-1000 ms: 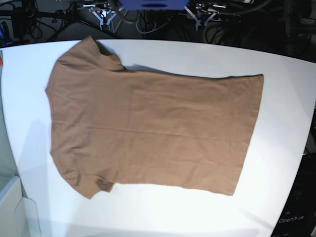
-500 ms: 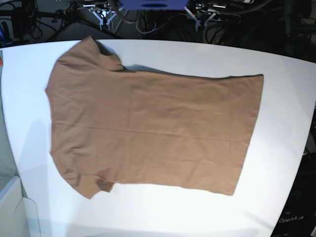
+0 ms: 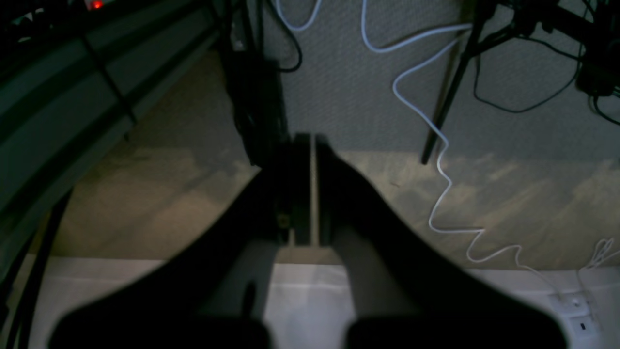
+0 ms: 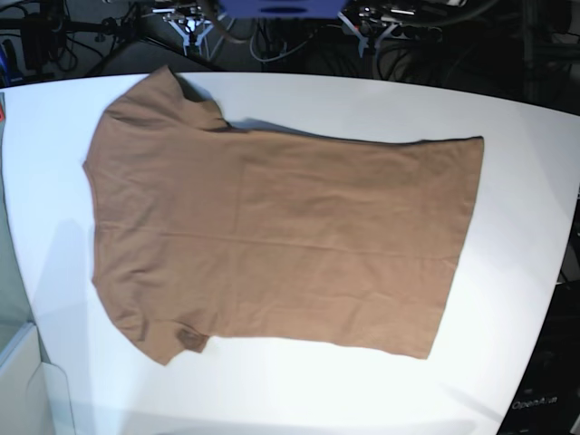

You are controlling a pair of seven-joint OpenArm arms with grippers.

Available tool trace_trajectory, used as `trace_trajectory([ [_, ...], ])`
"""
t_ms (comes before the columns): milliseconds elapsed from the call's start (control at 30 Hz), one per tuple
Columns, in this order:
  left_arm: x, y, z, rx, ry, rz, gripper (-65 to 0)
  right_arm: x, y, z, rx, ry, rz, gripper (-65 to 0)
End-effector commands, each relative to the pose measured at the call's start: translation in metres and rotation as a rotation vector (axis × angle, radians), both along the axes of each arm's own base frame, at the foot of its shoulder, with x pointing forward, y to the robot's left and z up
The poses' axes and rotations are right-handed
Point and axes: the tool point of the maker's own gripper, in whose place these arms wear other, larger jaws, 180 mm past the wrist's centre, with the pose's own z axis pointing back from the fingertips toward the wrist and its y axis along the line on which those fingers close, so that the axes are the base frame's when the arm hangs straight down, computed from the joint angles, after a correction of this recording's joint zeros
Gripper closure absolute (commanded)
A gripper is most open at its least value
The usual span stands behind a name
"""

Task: Fold the T-shirt properly

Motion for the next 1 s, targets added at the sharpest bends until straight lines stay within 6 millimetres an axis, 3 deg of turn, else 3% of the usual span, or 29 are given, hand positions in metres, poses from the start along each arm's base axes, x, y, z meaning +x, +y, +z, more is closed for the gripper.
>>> trace_trajectory([
  [0,0.001,0.001,0.000,0.000,-0.003,0.004,-1.0,-0.001,-0.001,0.000,-0.001,0.001,0.001,0.0],
  [567,0.002,0.001,0.000,-0.001,-0.009,0.005,-1.0,-0.003,-0.001,0.000,-0.005,-0.013,-0.008,0.0],
  [733,0.009,0.002,0.003,-0.003,-0.173,0.019,-1.0,-0.010,-0.003,0.006,-0.017,-0.191,0.001,0.0],
  [967,-0.003,0.021,0.012,0.024,-0.309,0.030,-1.0,-0.031,-0.005,0.025,-0.030,-0.377,0.009,0.0],
])
